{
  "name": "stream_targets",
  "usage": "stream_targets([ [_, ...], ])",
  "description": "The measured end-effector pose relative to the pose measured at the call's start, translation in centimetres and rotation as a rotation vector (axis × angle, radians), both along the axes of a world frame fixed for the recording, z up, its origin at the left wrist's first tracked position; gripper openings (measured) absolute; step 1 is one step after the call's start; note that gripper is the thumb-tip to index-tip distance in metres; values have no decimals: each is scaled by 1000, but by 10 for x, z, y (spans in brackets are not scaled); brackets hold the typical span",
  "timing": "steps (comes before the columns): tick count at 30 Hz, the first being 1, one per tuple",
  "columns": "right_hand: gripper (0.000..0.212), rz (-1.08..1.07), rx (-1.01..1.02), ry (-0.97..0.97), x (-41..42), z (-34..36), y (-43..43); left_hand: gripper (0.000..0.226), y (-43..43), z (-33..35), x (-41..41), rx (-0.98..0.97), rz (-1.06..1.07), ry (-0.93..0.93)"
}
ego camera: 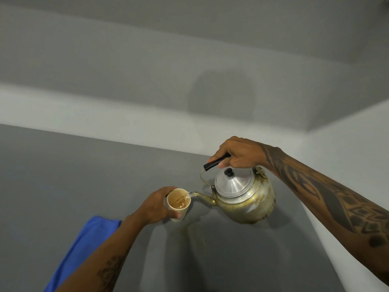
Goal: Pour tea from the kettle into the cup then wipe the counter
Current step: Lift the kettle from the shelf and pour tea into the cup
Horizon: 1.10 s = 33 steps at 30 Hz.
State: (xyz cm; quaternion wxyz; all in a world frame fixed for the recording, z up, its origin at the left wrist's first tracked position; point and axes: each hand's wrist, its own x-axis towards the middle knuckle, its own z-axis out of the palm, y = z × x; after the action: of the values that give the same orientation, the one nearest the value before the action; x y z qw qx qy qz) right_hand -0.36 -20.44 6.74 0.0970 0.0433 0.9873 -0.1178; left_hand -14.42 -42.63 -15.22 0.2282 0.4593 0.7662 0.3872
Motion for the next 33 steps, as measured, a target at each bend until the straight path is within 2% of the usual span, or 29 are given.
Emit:
stream_targets([
  [33,32,-7,52,-15,-3,8,5,61,0,5,0,-23,-4,17],
])
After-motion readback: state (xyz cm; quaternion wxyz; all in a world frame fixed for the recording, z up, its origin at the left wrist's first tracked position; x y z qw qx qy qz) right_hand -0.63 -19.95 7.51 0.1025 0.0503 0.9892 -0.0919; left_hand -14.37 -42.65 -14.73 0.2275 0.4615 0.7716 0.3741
